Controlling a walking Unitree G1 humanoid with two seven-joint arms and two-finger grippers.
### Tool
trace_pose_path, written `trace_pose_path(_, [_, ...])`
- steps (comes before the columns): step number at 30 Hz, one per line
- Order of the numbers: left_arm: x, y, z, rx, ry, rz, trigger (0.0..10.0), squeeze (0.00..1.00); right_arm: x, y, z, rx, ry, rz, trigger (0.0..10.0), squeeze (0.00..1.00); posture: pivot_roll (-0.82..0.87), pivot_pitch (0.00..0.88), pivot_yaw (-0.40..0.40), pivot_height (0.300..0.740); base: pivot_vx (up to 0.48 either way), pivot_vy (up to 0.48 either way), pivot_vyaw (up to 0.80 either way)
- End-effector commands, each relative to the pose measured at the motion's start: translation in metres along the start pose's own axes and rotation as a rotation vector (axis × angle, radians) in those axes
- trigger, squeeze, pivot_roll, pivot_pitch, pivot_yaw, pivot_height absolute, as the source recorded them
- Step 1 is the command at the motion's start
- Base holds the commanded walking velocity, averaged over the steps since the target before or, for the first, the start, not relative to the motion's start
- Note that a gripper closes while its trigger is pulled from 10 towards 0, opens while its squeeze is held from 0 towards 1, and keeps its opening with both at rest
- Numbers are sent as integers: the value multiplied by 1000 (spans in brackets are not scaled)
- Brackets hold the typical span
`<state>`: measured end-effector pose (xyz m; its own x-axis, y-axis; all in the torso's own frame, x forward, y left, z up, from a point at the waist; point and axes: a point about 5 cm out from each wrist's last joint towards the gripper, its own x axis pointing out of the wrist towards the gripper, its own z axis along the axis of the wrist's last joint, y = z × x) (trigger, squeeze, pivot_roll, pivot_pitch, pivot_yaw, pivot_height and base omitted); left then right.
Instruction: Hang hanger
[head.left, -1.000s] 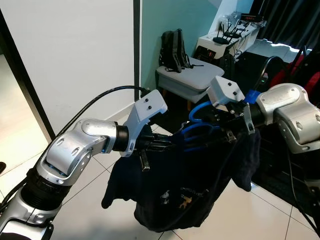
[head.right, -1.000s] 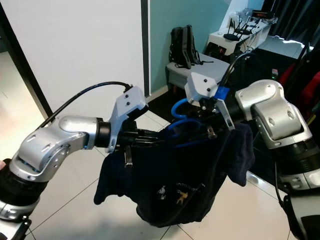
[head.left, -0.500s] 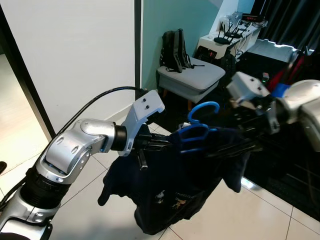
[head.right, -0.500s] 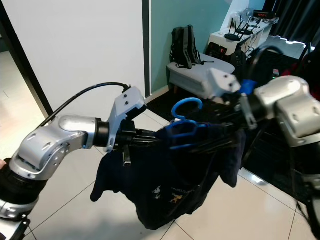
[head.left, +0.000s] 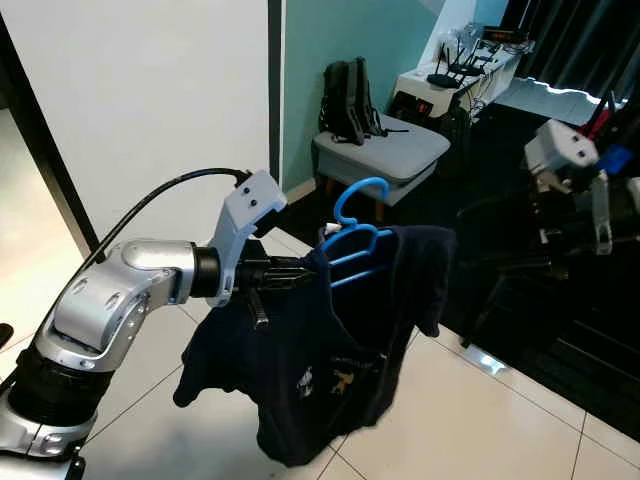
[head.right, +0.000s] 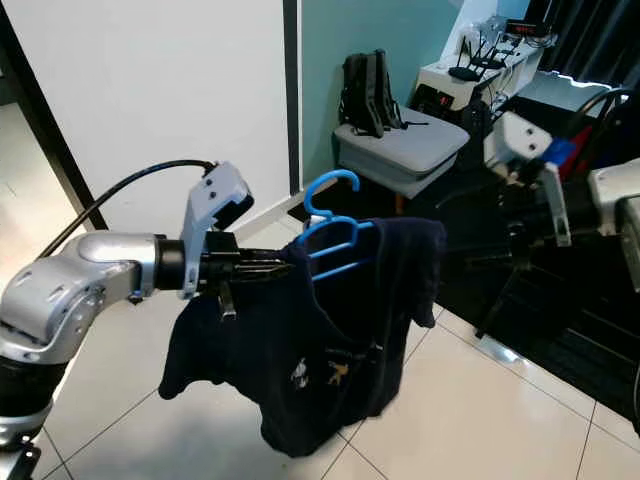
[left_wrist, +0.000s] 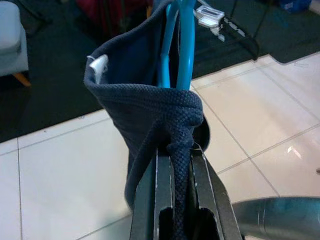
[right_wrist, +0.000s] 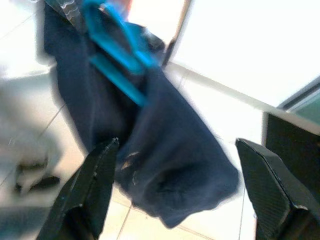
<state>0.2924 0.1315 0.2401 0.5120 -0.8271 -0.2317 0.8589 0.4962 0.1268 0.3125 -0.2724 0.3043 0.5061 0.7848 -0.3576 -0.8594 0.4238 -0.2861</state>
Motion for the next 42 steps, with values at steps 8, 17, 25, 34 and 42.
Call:
trace_pose_path(8, [3, 6, -74, -223, -16, 339, 10000, 0, 3, 9, -146, 655, -80, -710, 10000, 0, 1, 0, -57, 740, 0, 0, -92])
trace_pose_path(17, [6, -2, -112, -345, -75, 477, 10000, 0, 24, 48, -199, 879, -50, -871, 10000, 0, -7, 0, -59, 740, 0, 0, -756])
trace_pose_path(25, [9, -10, -146, -420, -104, 596, 10000, 0, 54, 95, -238, 907, 125, -960, 10000, 0, -15, 0, -62, 740, 0, 0, -766])
trace_pose_path(34, [7, 0, -138, -362, -144, 629, 10000, 0, 57, 100, -241, 905, 144, -1000, 10000, 0, -21, 0, -53, 740, 0, 0, -769])
trace_pose_path(42, [8, 3, -132, -308, -172, 636, 10000, 0, 61, 103, -242, 889, 160, -1017, 10000, 0, -26, 0, -47, 740, 0, 0, -769])
